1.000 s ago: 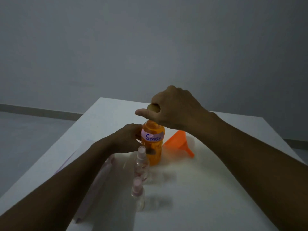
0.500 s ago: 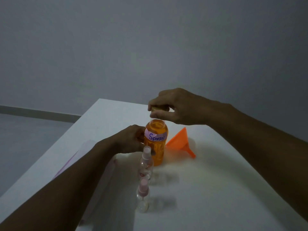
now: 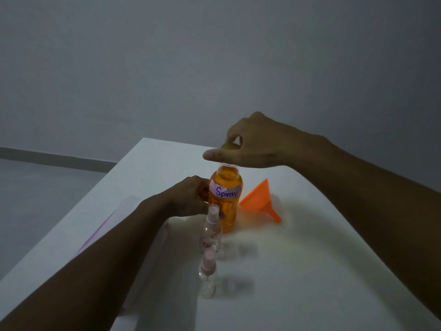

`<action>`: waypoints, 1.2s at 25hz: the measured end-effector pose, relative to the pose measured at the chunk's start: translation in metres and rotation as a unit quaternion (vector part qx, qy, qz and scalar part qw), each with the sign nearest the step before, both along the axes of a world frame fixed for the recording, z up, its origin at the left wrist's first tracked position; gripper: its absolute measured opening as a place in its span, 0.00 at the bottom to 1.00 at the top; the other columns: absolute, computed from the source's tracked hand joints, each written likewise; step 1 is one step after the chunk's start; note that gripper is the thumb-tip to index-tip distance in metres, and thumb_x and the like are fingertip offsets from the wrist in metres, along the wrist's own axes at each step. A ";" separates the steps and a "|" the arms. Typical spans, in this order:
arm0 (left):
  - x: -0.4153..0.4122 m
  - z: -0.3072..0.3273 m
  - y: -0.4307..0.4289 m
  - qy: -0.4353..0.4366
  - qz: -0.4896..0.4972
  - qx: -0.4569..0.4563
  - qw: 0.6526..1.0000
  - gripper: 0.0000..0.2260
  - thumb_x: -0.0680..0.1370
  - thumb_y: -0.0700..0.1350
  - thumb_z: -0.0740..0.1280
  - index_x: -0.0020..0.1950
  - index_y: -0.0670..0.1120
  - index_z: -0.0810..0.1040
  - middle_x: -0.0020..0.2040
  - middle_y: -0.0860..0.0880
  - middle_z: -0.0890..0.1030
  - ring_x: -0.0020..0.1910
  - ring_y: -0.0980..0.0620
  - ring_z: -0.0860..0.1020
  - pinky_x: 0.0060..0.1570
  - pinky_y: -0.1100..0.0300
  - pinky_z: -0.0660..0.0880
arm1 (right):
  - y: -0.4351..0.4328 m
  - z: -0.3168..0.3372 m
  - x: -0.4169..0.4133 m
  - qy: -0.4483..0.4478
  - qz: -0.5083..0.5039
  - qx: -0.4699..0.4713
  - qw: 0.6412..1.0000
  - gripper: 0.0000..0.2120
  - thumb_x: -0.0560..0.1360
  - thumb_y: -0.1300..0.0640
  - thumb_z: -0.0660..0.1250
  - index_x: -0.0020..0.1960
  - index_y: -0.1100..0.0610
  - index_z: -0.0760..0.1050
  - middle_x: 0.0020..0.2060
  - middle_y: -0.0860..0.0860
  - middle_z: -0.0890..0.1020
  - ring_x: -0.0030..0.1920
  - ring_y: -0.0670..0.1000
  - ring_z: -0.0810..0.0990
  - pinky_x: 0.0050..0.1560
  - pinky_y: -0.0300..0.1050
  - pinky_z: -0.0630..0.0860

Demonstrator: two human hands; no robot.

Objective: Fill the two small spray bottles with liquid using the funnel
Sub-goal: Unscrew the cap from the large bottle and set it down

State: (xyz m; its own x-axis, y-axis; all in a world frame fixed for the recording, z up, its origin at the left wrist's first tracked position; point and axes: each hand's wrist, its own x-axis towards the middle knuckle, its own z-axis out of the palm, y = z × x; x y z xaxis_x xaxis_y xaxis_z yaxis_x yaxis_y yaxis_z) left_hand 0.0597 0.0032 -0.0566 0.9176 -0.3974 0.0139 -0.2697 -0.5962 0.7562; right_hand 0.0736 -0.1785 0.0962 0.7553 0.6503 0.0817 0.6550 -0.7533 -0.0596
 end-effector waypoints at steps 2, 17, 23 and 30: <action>0.001 -0.001 0.000 -0.001 0.004 0.015 1.000 0.22 0.69 0.55 0.76 0.60 0.52 0.79 0.53 0.54 0.84 0.50 0.54 0.82 0.55 0.58 0.79 | 0.002 -0.001 -0.002 -0.021 0.012 0.001 1.000 0.30 0.74 0.31 0.64 0.39 0.60 0.79 0.33 0.54 0.80 0.32 0.51 0.76 0.34 0.44 0.71; -0.013 0.007 -0.006 -0.012 0.031 0.028 0.999 0.17 0.67 0.54 0.77 0.52 0.58 0.78 0.48 0.59 0.83 0.45 0.65 0.80 0.43 0.72 0.75 | -0.085 -0.107 -0.045 0.031 -0.074 0.358 0.930 0.13 0.63 0.53 0.82 0.42 0.53 0.80 0.39 0.47 0.84 0.37 0.45 0.83 0.40 0.43 0.81; -0.028 0.024 0.008 0.002 0.042 0.152 0.988 0.23 0.74 0.56 0.70 0.68 0.55 0.72 0.67 0.55 0.76 0.64 0.57 0.75 0.63 0.59 0.71 | -0.090 -0.188 -0.070 0.089 -0.159 0.318 0.930 0.08 0.67 0.49 0.79 0.41 0.52 0.84 0.43 0.44 0.85 0.41 0.42 0.81 0.43 0.41 0.82; -0.086 0.043 0.014 0.037 0.056 0.246 0.967 0.26 0.72 0.47 0.74 0.67 0.57 0.70 0.69 0.57 0.71 0.67 0.55 0.68 0.66 0.55 0.64 | -0.093 -0.196 -0.084 0.069 -0.163 0.322 0.930 0.24 0.69 0.49 0.79 0.62 0.53 0.78 0.50 0.43 0.79 0.43 0.42 0.76 0.44 0.32 0.71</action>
State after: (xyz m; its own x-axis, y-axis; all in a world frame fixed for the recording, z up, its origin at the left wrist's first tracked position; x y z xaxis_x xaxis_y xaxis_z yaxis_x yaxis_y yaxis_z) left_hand -0.0266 0.0175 -0.0139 0.9464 -0.2379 -0.2186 -0.1395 -0.9111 0.3879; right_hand -0.0102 -0.2718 -0.0996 0.9358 0.2345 0.2632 0.3509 -0.6901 -0.6329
